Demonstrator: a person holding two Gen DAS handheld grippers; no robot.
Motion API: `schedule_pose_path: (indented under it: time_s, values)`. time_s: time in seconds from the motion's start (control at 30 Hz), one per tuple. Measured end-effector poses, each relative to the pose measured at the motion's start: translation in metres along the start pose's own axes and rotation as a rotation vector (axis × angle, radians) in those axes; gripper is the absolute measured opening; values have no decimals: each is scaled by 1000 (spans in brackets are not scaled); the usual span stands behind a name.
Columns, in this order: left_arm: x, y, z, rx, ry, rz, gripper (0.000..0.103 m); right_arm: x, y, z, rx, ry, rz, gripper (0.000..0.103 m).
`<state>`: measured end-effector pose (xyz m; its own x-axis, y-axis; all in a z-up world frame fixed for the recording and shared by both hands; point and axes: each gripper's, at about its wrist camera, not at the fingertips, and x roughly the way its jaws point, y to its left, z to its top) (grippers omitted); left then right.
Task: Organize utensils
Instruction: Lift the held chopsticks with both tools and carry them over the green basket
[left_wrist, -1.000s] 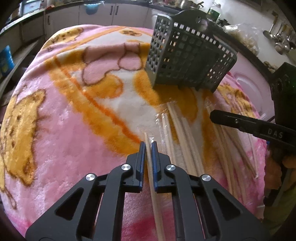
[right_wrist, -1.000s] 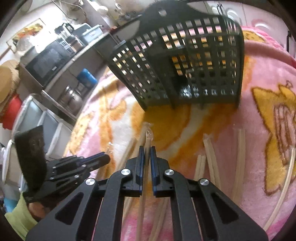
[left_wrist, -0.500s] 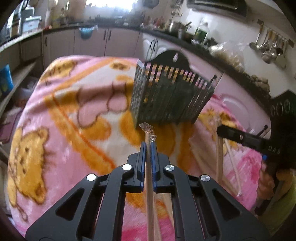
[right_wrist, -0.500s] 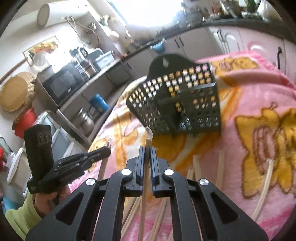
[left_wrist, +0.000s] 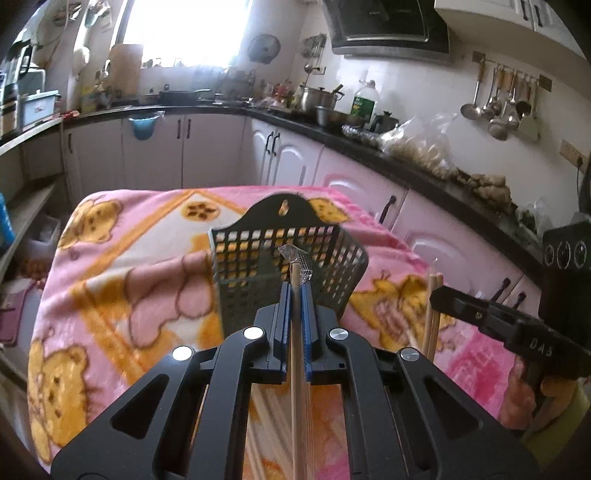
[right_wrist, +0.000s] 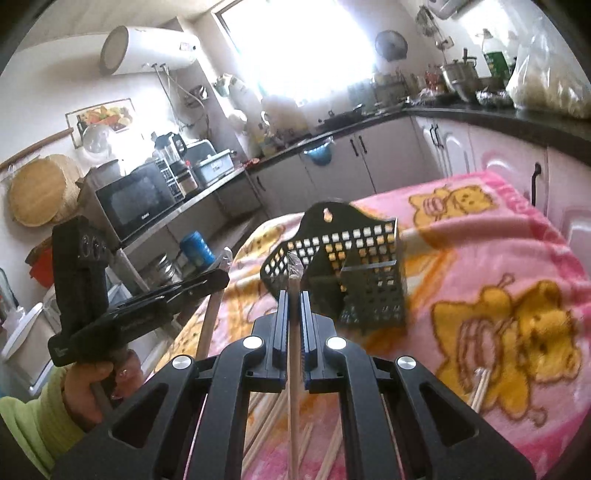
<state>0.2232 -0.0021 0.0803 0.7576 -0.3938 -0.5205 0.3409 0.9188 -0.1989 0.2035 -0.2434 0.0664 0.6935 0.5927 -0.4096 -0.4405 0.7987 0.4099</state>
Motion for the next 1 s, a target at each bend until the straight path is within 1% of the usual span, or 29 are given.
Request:
schedule_pose_path:
  time_s: [0.1,0.4,0.57,0.7,0.77,0.9,1.0]
  values:
    - [-1,-4,12,-1,-28,-10,1,-5,0,11,-4,-35,-8,6]
    - [3,-7,49,6,-109,3,1,-18,-3,46,-12,-171,-28,6]
    - [5,-7,72,14,-165,22,1,-21,-5,68,-21,-240,-45,6]
    - [9,-1,91,-13,-213,40,1,-21,-8,85,-23,-301,-65,6]
    - [10,1,100,-24,-238,50,1,-20,-8,93,-37,-339,-94,6]
    - [12,7,117,-55,-296,72,1,-12,-13,107,-43,-392,-121,6]
    - [13,10,129,-56,-352,108,1,-2,-20,116,-38,-415,-127,6]
